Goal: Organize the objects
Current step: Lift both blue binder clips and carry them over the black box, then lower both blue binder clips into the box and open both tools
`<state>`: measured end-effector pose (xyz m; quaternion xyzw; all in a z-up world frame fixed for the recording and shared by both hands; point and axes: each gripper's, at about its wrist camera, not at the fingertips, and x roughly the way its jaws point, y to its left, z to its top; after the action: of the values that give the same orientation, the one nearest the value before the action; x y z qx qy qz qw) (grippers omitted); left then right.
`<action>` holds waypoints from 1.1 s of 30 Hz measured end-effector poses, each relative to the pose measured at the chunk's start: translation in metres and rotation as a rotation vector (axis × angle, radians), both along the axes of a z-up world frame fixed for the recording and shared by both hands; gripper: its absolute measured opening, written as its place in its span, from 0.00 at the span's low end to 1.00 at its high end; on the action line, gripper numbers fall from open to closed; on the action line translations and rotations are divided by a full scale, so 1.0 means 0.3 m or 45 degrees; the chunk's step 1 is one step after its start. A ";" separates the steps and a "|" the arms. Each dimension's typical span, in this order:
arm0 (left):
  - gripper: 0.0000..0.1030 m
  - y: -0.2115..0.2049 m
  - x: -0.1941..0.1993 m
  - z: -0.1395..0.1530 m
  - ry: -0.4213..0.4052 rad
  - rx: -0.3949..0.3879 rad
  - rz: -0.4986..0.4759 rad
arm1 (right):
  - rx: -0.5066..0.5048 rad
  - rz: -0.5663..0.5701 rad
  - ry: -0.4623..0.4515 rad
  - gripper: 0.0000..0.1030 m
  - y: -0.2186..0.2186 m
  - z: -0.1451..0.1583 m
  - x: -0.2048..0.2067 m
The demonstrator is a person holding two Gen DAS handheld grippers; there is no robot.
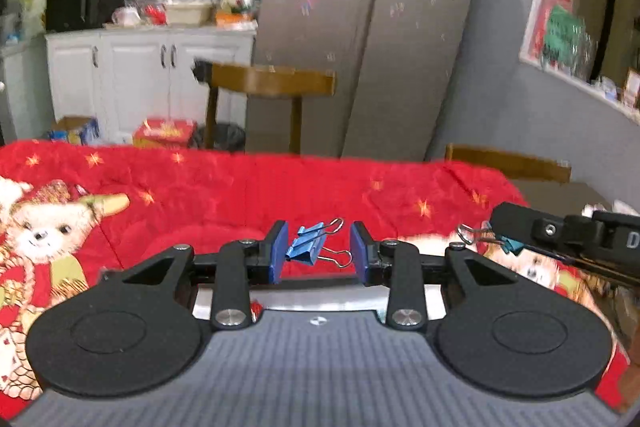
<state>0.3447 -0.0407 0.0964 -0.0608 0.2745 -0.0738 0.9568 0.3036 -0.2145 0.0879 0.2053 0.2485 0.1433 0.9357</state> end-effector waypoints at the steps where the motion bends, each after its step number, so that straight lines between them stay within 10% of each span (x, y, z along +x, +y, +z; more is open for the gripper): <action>1: 0.38 -0.003 0.009 -0.018 0.022 0.011 -0.004 | -0.015 0.002 0.024 0.17 0.008 -0.017 0.010; 11: 0.38 -0.006 0.061 -0.157 0.256 0.025 -0.043 | -0.138 0.033 0.189 0.18 0.040 -0.131 0.052; 33: 0.39 -0.020 0.048 -0.153 0.256 0.066 -0.019 | -0.247 0.053 0.288 0.18 0.081 -0.191 0.079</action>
<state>0.3590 -0.0468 0.0503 -0.0412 0.3712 -0.0674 0.9252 0.3273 -0.1903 0.0307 0.1237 0.3690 0.1138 0.9141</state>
